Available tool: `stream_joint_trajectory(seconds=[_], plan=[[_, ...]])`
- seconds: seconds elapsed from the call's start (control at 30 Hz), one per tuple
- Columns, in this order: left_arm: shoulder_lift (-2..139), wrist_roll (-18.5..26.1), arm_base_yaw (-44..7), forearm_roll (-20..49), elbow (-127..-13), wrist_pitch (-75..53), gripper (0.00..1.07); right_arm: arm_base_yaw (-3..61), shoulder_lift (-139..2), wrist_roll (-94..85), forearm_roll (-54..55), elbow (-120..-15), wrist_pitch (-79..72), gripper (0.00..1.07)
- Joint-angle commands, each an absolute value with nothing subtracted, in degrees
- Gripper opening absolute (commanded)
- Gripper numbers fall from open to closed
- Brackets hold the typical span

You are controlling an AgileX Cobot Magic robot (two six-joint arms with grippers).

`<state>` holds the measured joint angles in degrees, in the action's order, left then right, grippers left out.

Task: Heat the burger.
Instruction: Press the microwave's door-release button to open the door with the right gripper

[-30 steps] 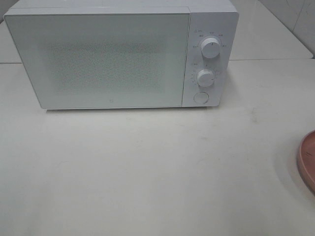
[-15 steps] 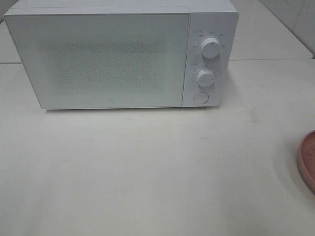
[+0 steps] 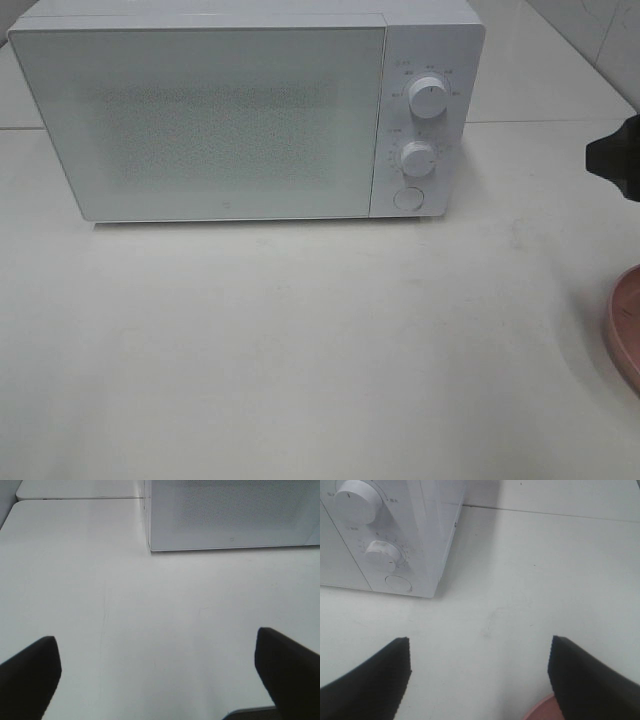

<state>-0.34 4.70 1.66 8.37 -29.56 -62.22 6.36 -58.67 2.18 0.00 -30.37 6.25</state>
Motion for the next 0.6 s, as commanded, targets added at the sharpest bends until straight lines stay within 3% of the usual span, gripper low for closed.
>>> stream_joint_trajectory(seconds=[0.03,0.33,0.6], plan=[[-1.1,4.2,1.3,8.5,-29.6,-61.5,0.98,6.2,-60.4,3.0,-1.0,-30.7,4.0,0.74],[-1.1,4.2,1.3,8.5,-29.6,-61.5,0.98,6.2,-65.6,1.4,0.7,-25.0,-12.8,0.74],[-1.1,4.2,1.3,8.5,-29.6,-61.5,0.98,10.1,-69.2,-9.3,13.1,-18.0,-31.2,0.74]])
